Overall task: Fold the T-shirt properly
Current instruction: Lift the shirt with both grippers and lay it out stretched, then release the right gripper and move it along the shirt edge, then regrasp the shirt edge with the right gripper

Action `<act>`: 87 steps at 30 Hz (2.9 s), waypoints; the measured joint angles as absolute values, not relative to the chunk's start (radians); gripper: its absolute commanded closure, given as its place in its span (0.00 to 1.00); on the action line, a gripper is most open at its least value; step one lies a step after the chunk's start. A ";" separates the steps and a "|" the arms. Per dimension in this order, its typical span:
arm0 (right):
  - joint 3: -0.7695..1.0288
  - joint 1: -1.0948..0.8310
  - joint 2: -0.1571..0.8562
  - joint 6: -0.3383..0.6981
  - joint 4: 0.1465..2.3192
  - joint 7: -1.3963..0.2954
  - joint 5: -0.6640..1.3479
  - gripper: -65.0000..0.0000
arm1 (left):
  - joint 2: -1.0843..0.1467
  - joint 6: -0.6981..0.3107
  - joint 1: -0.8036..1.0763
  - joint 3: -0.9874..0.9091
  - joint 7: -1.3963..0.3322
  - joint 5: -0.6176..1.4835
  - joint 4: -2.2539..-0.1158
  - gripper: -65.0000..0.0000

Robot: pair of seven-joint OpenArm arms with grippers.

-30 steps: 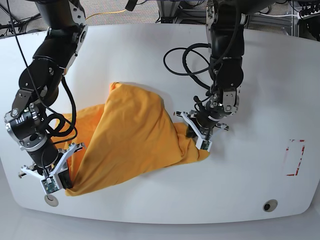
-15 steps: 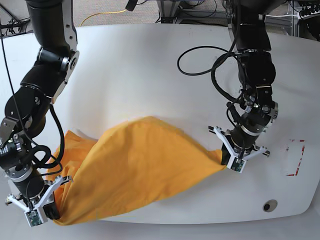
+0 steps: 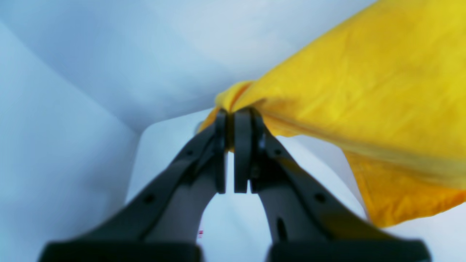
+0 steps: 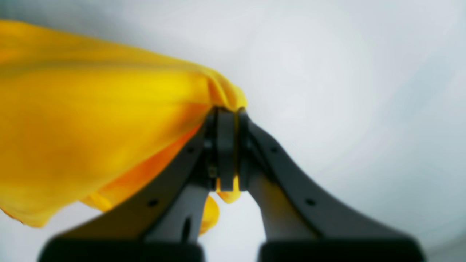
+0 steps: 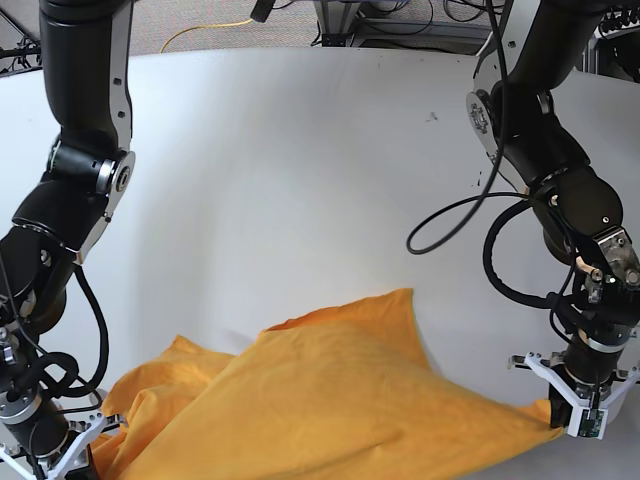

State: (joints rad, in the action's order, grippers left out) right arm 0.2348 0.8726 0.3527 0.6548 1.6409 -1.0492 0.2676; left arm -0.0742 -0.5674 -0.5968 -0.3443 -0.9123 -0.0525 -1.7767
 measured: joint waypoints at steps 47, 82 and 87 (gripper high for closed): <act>0.558 -0.219 0.042 0.697 1.890 -1.099 0.276 0.58 | -0.184 -0.708 0.233 -0.536 -0.904 -0.044 -1.898 1.00; 0.402 0.327 0.166 0.695 1.387 -1.156 0.422 0.38 | -0.189 -0.704 0.264 -0.530 -0.901 -0.052 -1.897 1.00; 0.378 0.422 0.169 0.696 1.242 -1.079 0.435 0.38 | -0.189 -0.704 0.264 -0.530 -0.901 -0.052 -1.897 1.00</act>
